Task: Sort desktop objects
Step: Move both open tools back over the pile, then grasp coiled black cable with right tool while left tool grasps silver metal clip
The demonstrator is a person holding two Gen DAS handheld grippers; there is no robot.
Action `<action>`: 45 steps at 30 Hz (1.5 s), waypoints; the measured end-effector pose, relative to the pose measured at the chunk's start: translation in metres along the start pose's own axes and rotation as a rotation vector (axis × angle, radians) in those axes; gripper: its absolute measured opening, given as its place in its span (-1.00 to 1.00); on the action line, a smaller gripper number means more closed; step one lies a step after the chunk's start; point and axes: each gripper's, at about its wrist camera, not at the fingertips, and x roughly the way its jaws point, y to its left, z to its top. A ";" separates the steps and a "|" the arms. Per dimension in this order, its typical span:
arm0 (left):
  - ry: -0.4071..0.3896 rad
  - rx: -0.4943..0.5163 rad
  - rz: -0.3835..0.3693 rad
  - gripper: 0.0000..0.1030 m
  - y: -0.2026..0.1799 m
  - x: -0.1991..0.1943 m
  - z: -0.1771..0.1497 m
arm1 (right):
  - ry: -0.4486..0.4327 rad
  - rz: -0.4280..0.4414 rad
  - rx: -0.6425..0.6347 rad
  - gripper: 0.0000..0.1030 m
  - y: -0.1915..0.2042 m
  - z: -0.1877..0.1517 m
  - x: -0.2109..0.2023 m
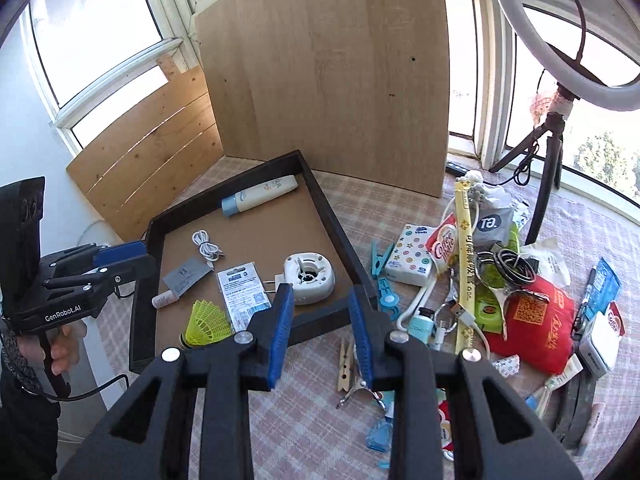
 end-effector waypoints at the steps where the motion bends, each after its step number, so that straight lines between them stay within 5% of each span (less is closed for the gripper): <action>1: 0.004 0.013 -0.009 -0.29 -0.008 0.002 0.001 | -0.001 -0.019 0.012 -0.44 -0.012 -0.003 -0.007; 8: 0.054 0.093 -0.078 -0.29 -0.071 0.027 0.002 | -0.008 -0.107 0.092 -0.44 -0.093 -0.020 -0.051; 15: 0.171 0.134 -0.115 -0.30 -0.116 0.074 -0.014 | 0.039 -0.130 0.016 -0.45 -0.119 -0.026 -0.055; 19: 0.223 0.126 -0.095 -0.55 -0.125 0.102 -0.021 | 0.065 -0.131 -0.036 -0.45 -0.124 -0.021 -0.042; 30: 0.304 0.058 -0.040 -0.77 -0.121 0.150 -0.022 | 0.151 -0.084 -0.155 -0.45 -0.137 0.000 0.010; 45: 0.332 0.035 -0.013 -0.77 -0.127 0.166 -0.026 | 0.271 -0.056 -0.338 -0.44 -0.138 0.024 0.088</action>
